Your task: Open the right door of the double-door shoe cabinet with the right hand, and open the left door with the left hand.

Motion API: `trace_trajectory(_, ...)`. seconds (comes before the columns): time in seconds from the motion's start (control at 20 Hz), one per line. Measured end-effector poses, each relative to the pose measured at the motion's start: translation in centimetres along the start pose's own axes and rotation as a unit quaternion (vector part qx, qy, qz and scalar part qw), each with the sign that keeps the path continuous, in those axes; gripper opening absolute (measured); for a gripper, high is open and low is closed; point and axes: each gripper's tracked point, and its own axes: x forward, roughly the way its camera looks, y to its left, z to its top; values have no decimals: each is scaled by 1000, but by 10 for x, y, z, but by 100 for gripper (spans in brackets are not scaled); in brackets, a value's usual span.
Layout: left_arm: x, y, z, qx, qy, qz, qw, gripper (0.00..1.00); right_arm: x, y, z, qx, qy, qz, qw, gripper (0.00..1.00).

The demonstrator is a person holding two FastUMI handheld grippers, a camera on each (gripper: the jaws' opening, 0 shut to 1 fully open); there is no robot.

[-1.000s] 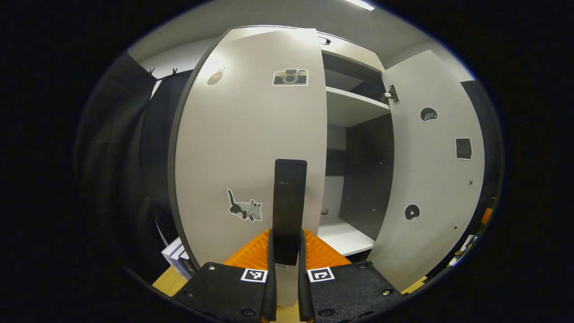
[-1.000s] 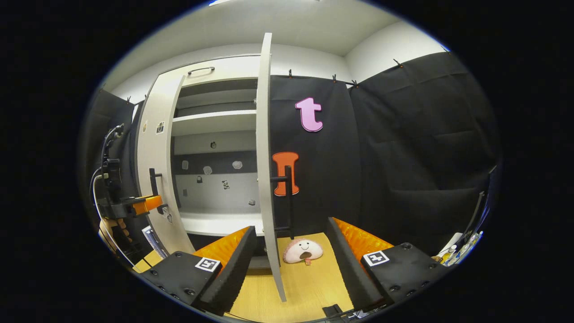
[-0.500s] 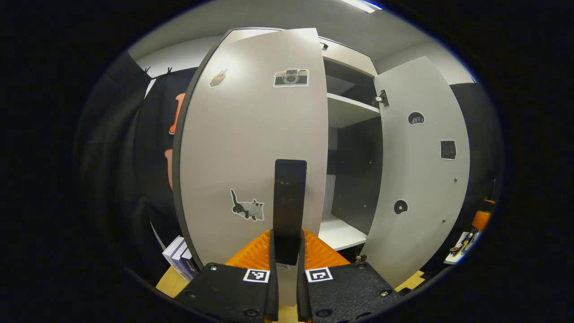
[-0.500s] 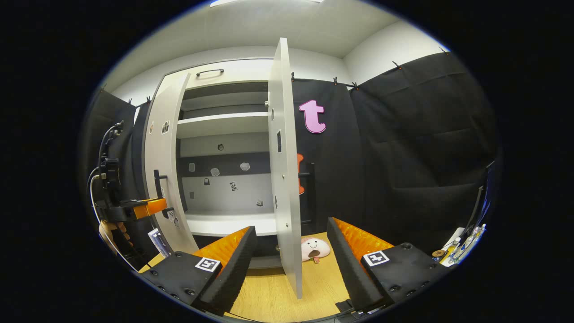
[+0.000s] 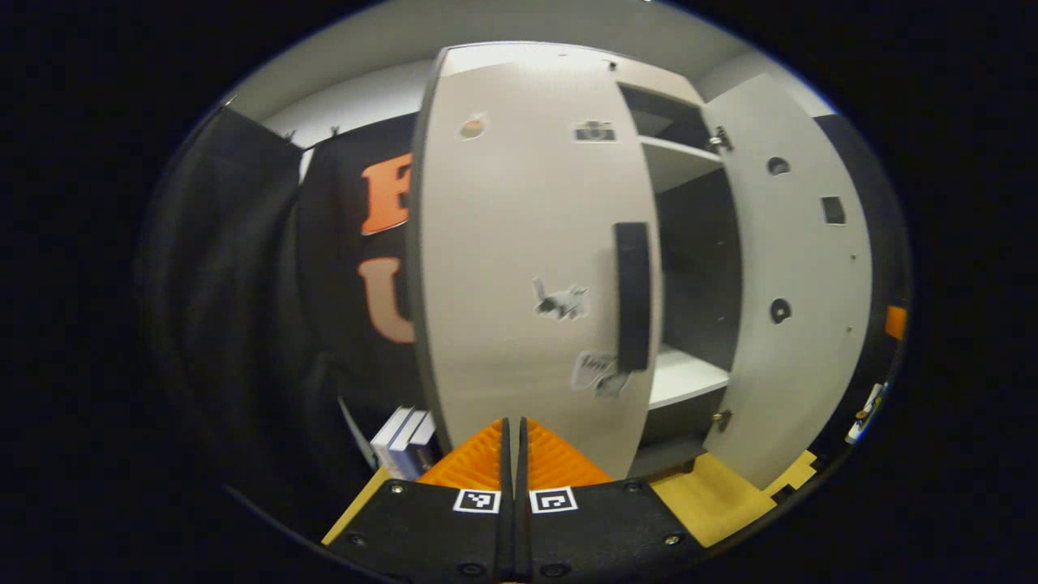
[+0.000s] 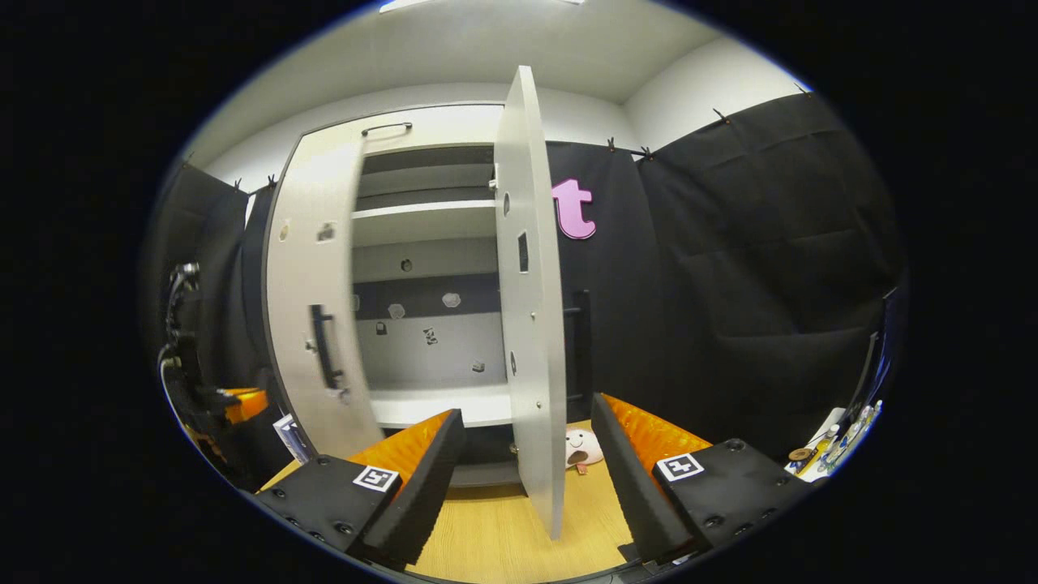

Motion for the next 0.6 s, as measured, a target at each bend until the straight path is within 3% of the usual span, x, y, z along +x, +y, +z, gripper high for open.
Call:
trace_trajectory(0.05, -1, -11, -1, -30, -3, -20, 999, 0, 2, 1, 1, -3, -3, 3, 1000, 92)
trace_trajectory(0.2, 8, -34, 18, -2, -27, -45, 999, 0, 0, 7, -3, -3, 7, 12, 1000, 92)
trace_trajectory(0.25, 13, -52, 25, -5, -35, -60, 998, 4, -2, 8, -4, -1, 8, 13, 1000, 100)
trace_trajectory(0.3, 20, -71, 32, -9, -38, -80, 996, 0, -2, 8, -4, -2, 9, 12, 1000, 92)
trace_trajectory(0.35, 29, -89, 36, -6, -37, -92, 995, 11, -3, 6, -3, -3, 10, 9, 1000, 92)
trace_trajectory(0.45, 54, -113, 47, 1, -40, -93, 995, 20, -5, -4, -2, -4, 6, -7, 1000, 92)
trace_trajectory(0.5, 65, -119, 52, 4, -40, -88, 995, 23, -5, -8, 0, -4, 3, -16, 1000, 100)
trace_trajectory(0.6, 88, -127, 61, 19, -46, -80, 996, 27, -6, -18, 1, -4, 0, -36, 999, 100)
